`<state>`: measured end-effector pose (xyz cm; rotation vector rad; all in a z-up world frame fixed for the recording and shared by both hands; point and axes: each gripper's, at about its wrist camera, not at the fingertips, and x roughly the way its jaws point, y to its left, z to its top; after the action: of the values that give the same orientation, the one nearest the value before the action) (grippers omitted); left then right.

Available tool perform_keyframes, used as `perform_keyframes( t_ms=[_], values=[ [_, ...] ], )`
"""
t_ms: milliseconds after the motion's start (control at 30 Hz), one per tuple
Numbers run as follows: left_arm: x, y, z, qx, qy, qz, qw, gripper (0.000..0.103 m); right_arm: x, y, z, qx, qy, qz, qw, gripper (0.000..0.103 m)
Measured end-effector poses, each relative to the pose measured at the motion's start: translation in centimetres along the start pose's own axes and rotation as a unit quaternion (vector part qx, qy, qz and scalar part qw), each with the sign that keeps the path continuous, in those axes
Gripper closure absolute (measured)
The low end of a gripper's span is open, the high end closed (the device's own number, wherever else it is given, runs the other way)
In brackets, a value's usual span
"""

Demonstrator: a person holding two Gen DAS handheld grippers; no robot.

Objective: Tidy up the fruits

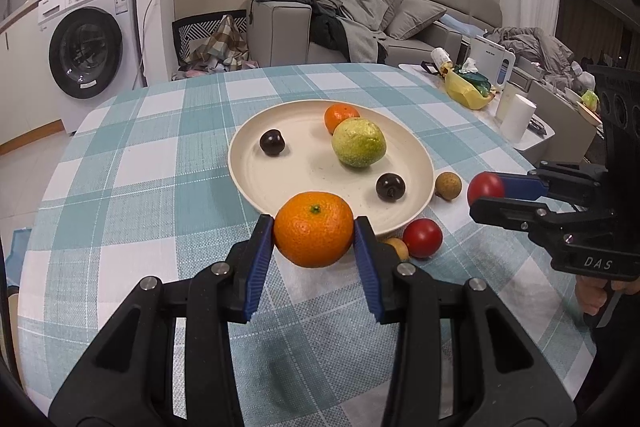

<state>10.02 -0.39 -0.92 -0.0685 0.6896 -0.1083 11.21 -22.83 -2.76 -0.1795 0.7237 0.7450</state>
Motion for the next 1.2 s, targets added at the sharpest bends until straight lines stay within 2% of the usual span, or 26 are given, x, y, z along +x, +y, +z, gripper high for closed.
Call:
perform_keyframes(
  t_ms=[433,633,867,967,1133,1200],
  values=[
    [0.2,-0.7,0.5,0.001,-0.009,0.014,0.9999,0.066,0.3,-0.9,0.9,0.036,-0.029,-0.014,0.999,0.071],
    [0.5,-0.5,0.4,-0.003,-0.004,0.017,0.9998,0.066,0.5,-1.4,0.8,0.036,-0.019,-0.031,0.999,0.071],
    [0.8,-0.5,0.3,0.0,-0.002,0.016,0.9999,0.066,-1.6,-5.3,0.7,0.077,-0.024,-0.062,0.995,0.069],
    [1.0,-0.4,0.2,-0.001,0.001,0.016,0.9999,0.066,-2.4,-7.1,0.7,0.093,-0.025,-0.088,0.991,0.064],
    [1.0,-0.4,0.0,-0.003,0.001,0.015,0.9999,0.066,-3.6,-9.9,0.5,0.125,-0.027,-0.119,0.985,0.062],
    [1.0,-0.3,0.0,-0.002,-0.001,0.016,0.9999,0.066,-4.7,-10.7,0.5,0.135,-0.037,-0.122,0.983,0.056]
  ],
)
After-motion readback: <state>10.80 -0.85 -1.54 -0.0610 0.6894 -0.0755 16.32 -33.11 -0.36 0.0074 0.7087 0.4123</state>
